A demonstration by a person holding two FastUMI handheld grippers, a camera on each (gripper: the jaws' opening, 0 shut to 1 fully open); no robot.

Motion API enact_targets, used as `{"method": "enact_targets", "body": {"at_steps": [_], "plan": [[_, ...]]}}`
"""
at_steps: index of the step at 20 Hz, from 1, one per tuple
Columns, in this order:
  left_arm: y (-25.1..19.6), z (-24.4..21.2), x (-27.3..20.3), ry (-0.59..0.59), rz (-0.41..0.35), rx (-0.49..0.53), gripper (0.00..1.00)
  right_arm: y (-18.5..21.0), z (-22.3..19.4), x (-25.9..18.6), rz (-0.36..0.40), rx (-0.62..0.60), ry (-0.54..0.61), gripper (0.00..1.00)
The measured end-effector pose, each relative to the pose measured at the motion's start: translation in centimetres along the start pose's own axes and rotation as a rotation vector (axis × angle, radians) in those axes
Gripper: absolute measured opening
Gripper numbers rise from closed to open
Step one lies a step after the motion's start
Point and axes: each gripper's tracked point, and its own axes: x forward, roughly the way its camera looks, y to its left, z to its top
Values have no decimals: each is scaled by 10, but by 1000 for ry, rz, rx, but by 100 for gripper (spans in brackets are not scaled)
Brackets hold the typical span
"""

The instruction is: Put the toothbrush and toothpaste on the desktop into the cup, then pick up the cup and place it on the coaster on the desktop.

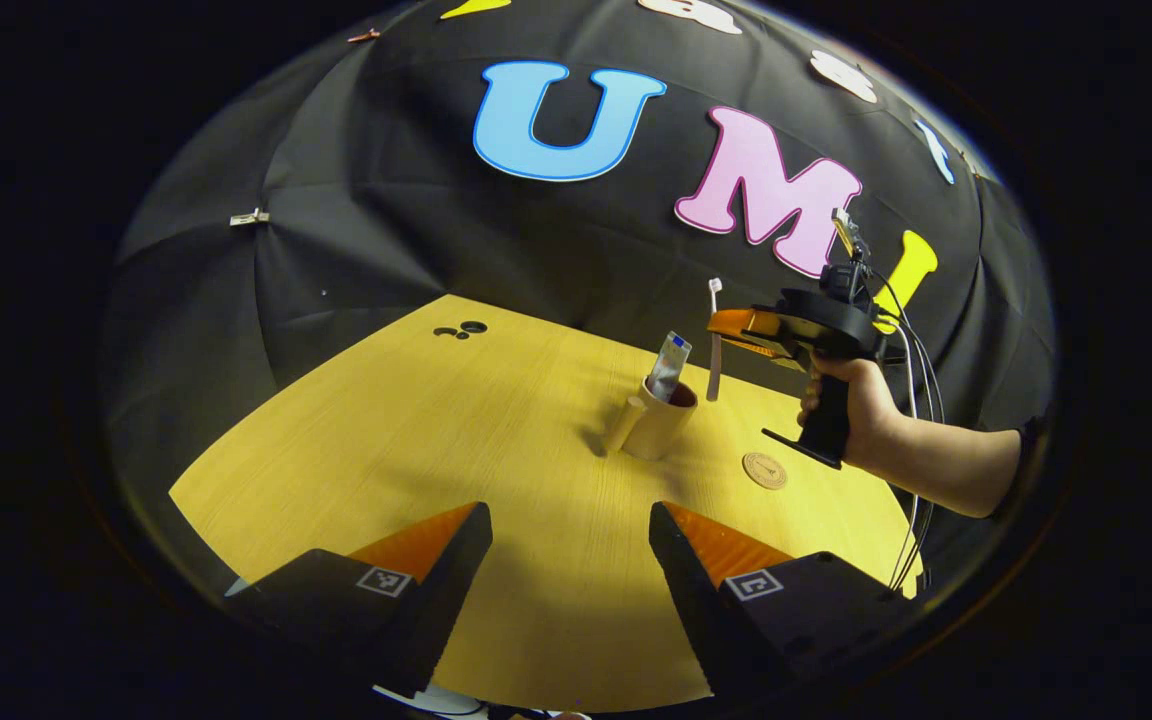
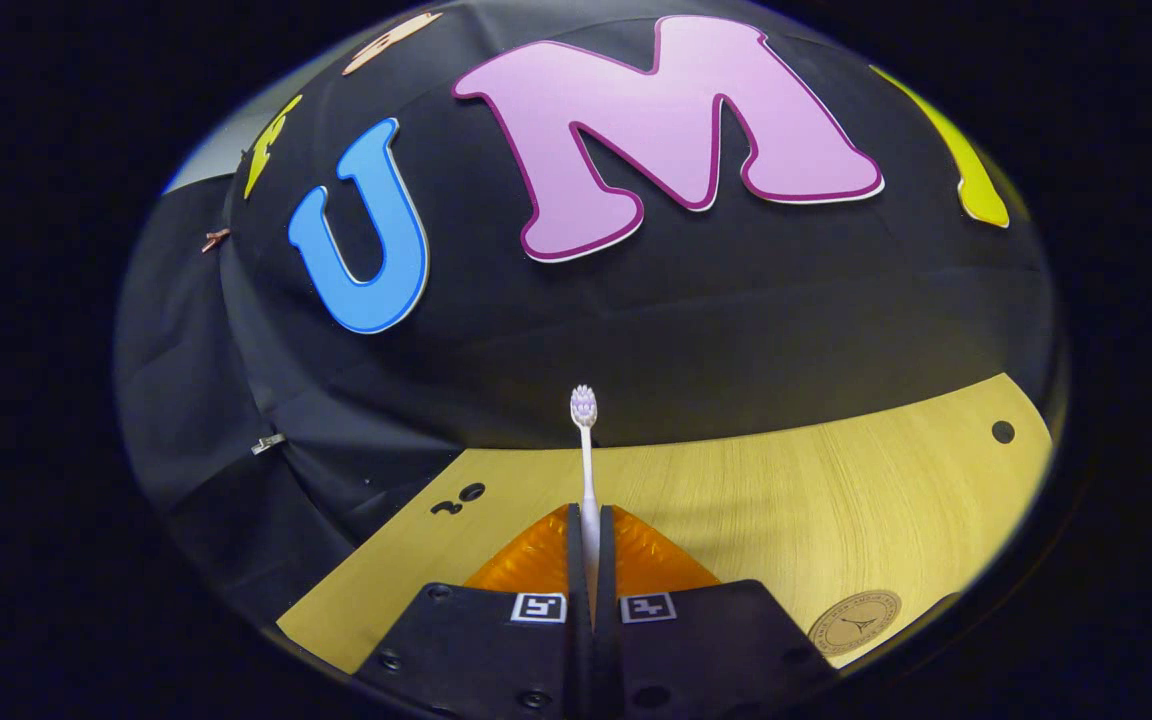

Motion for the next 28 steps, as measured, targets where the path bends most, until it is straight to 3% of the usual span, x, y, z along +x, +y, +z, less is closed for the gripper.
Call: {"method": "enact_targets", "body": {"at_steps": [12, 19, 20, 21, 22, 24, 28], "plan": [[7, -19, 33, 12, -8, 1, 98, -13, -47, 29, -1, 4, -69, 5], [-5, -11, 41, 25, -33, 50, 98, -16, -53, 4, -4, -22, -64, 17], [-10, -8, 45, 27, -46, 69, 98, -21, -49, -2, -8, -21, -66, 24], [-15, -3, 48, 30, -61, 91, 98, -29, -44, -11, -19, -22, -66, 43], [-20, 2, 53, 33, -74, 116, 98, -40, -37, -21, -32, -22, -71, 51], [-28, 12, 64, 45, -107, 171, 98, -67, -25, -39, -74, -35, -78, 95], [-34, 25, 98, 87, -175, 260, 98, -129, -7, -79, -182, -31, -74, 98]]}}
